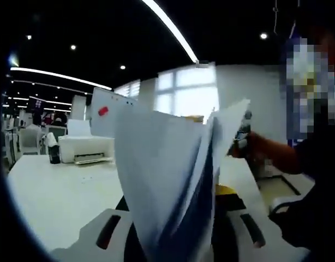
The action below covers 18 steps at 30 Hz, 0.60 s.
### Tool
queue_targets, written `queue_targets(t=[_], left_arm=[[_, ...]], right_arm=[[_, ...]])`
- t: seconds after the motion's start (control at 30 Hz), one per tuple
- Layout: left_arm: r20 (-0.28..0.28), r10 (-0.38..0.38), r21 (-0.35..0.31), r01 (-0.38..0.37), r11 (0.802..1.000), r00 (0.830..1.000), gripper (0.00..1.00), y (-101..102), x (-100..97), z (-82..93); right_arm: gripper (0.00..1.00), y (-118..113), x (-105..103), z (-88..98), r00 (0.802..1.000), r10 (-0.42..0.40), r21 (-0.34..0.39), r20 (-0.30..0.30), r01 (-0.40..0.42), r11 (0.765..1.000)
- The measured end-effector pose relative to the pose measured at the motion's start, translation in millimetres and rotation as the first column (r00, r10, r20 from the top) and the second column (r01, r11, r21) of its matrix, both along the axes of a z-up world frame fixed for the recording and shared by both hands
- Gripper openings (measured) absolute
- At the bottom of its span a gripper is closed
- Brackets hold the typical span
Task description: Organize the stack of printing papers by aligning and flattening the scattered papers on the table
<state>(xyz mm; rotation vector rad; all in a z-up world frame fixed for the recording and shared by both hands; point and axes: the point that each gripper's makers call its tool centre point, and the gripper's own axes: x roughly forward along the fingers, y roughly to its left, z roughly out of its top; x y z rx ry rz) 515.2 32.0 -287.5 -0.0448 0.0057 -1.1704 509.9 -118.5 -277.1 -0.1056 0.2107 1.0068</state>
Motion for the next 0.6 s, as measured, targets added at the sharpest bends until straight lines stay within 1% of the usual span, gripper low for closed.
queue_targets(t=[0.07,0.2,0.27,0.3,0.33,0.43,0.53,0.57,0.6], left_arm=[[-0.003,-0.006,0.008,0.006,1.000,1.000,0.39,-0.6,1.0,-3.5],[-0.010,-0.023,0.018,0.023,1.000,1.000,0.29,-1.3,2.1,-7.7],[0.011,-0.046,0.027,0.046,0.999,0.999,0.16,-2.9,-0.1,-7.8],[0.025,-0.065,0.047,0.064,0.997,0.998,0.07,-4.1,-2.9,-9.5],[0.059,-0.076,0.062,0.072,0.995,0.995,0.06,-5.3,-4.2,-8.9],[0.098,-0.086,0.071,0.079,0.994,0.991,0.06,-10.9,-7.3,-7.0],[0.098,-0.093,0.062,0.087,0.994,0.991,0.05,-11.7,-9.8,-1.8],[0.102,-0.095,0.062,0.089,0.994,0.990,0.05,-12.1,-11.4,1.1],[0.104,-0.097,0.063,0.090,0.994,0.990,0.05,-12.3,-12.0,2.2]], right_arm=[[0.24,-2.9,1.5,-3.7,1.000,-0.003,-0.005,-0.009,0.003,1.000],[0.24,-5.9,2.0,-5.2,1.000,-0.007,-0.003,-0.023,0.007,1.000],[0.24,-6.6,2.3,-4.7,1.000,-0.003,-0.018,-0.025,0.002,1.000],[0.24,-6.8,1.9,-4.4,1.000,0.001,-0.034,-0.027,-0.002,0.999],[0.24,-7.0,1.7,-4.1,1.000,0.002,-0.040,-0.026,-0.003,0.999],[0.25,-11.3,2.1,2.6,1.000,0.008,-0.092,-0.021,-0.010,0.996],[0.26,-17.6,1.7,10.7,1.000,0.009,-0.141,-0.015,-0.011,0.990],[0.27,-23.8,1.9,15.5,1.000,0.008,-0.191,-0.003,-0.009,0.982],[0.28,-26.4,2.4,19.1,1.000,0.007,-0.212,0.006,-0.006,0.977]])
